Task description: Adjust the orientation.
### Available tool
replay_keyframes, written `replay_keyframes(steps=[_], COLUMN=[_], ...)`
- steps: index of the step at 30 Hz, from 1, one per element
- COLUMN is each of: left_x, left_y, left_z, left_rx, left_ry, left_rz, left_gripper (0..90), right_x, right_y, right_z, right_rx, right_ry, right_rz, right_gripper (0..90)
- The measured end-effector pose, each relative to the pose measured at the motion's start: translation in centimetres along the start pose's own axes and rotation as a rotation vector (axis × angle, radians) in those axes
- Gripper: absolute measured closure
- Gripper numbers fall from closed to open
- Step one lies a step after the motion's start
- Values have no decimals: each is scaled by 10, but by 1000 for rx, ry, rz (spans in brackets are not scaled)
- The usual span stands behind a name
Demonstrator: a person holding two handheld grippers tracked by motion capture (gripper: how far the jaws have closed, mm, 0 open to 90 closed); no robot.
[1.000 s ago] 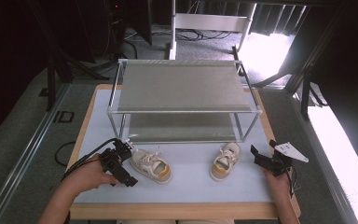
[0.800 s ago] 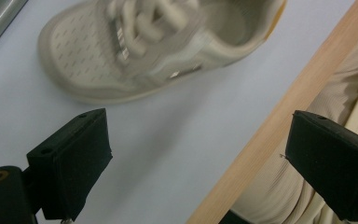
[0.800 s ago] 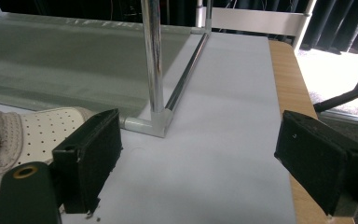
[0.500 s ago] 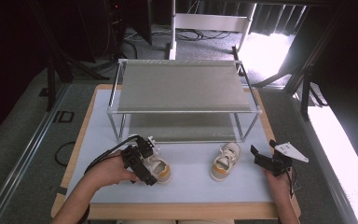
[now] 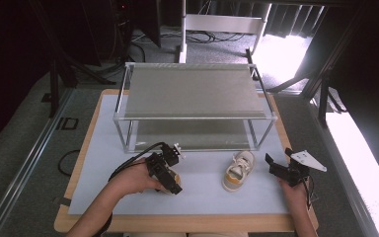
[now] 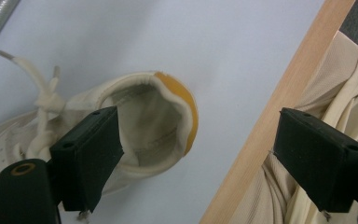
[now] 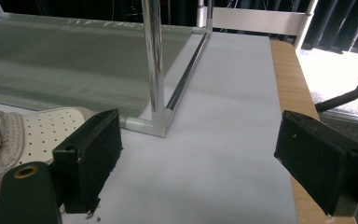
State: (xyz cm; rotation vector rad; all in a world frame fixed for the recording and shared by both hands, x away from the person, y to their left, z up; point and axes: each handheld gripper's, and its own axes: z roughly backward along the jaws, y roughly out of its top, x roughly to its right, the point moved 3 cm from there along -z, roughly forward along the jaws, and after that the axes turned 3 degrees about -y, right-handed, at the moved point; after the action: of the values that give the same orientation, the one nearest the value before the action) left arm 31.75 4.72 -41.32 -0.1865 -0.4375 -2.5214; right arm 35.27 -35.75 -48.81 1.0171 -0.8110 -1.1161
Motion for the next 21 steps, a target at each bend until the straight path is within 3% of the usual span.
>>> replay_keyframes(steps=[5, 9, 12, 15, 18, 21], left_x=[-3, -6, -7, -6, -2, 1], left_y=[5, 8, 9, 9, 10, 11], left_z=[-14, -27, -30, -28, -28, -28], left_rx=[-44, -93, -104, -85, -88, -103], left_ry=[0, 16, 25, 18, 51, 56], left_rz=[25, 7, -33, -52, -74, -112], left_gripper=[286, 395, 561, 664, 683, 706], right_x=[0, 0, 0, 0, 0, 0], right_y=[0, 0, 0, 0, 0, 0], right_z=[0, 0, 0, 0, 0, -1], right_rx=[-2, -2, -2, -3, -3, -6], right_ry=[1, 1, 1, 1, 0, -1], right_rz=[1, 1, -1, 3, 4, 8], right_gripper=[143, 143, 143, 143, 143, 144])
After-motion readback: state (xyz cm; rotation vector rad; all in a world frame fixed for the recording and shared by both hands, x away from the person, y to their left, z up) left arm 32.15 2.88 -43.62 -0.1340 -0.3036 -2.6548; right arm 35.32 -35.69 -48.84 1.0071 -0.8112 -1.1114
